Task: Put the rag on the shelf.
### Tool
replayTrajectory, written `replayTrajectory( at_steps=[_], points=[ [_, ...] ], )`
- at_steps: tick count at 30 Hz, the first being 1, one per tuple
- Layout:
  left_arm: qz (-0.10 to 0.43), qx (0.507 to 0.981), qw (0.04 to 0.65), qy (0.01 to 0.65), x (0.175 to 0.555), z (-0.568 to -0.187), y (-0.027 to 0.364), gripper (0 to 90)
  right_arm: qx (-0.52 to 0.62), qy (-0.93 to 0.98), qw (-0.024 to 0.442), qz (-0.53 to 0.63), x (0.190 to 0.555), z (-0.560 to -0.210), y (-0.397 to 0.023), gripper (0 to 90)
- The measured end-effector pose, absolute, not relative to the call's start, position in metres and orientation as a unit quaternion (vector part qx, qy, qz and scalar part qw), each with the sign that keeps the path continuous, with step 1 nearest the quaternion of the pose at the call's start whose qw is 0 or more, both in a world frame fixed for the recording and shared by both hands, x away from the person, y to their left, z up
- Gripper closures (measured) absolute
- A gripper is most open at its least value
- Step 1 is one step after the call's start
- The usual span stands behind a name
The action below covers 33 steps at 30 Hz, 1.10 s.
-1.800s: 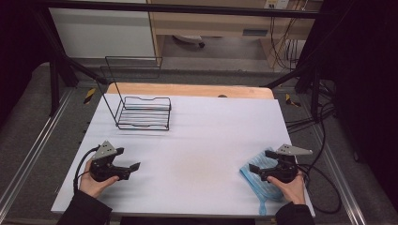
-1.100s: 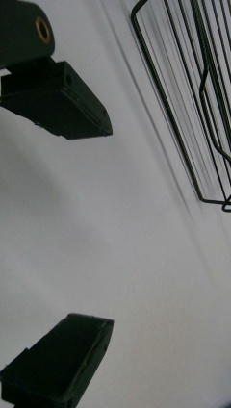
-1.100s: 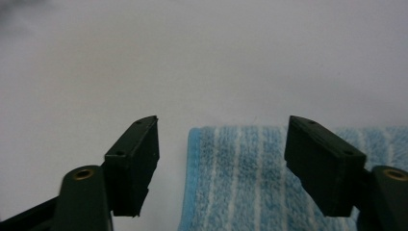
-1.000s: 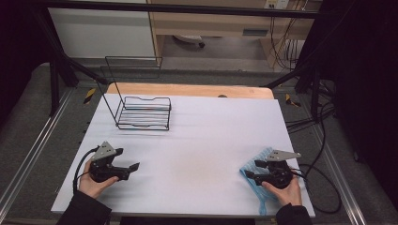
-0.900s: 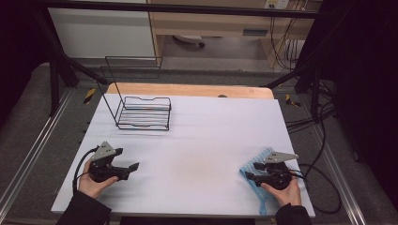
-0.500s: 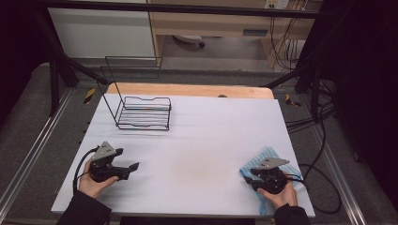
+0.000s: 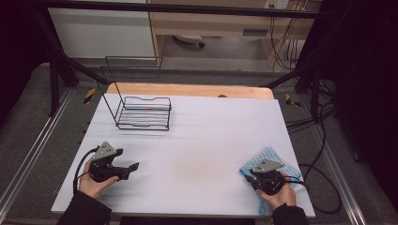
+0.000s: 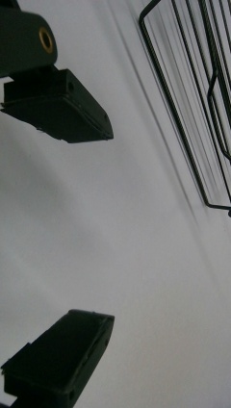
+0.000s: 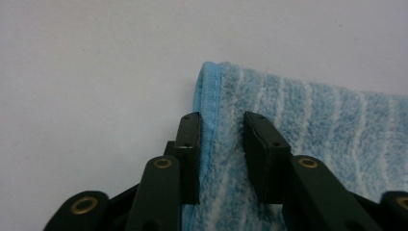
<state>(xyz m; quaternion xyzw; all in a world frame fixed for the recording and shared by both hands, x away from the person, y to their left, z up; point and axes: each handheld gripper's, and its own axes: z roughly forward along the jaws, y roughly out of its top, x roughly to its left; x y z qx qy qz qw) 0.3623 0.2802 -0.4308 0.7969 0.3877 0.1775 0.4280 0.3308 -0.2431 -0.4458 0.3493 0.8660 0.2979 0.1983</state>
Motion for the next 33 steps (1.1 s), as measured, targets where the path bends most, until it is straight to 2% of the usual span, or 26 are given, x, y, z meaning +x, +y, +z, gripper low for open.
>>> replayTrajectory(
  at_steps=[11, 33],
  points=[
    [0.177, 0.797, 0.426, 0.389, 0.363, -0.431, 0.281, 11.7, 0.363, 0.858, 0.192, 0.309, 0.333, -0.442, -0.246, 85.5],
    [0.178, 0.798, 0.423, 0.390, 0.364, -0.432, 0.279, 12.0, 0.402, 0.828, 0.171, 0.351, 0.346, -0.432, -0.240, 86.2]
  ],
)
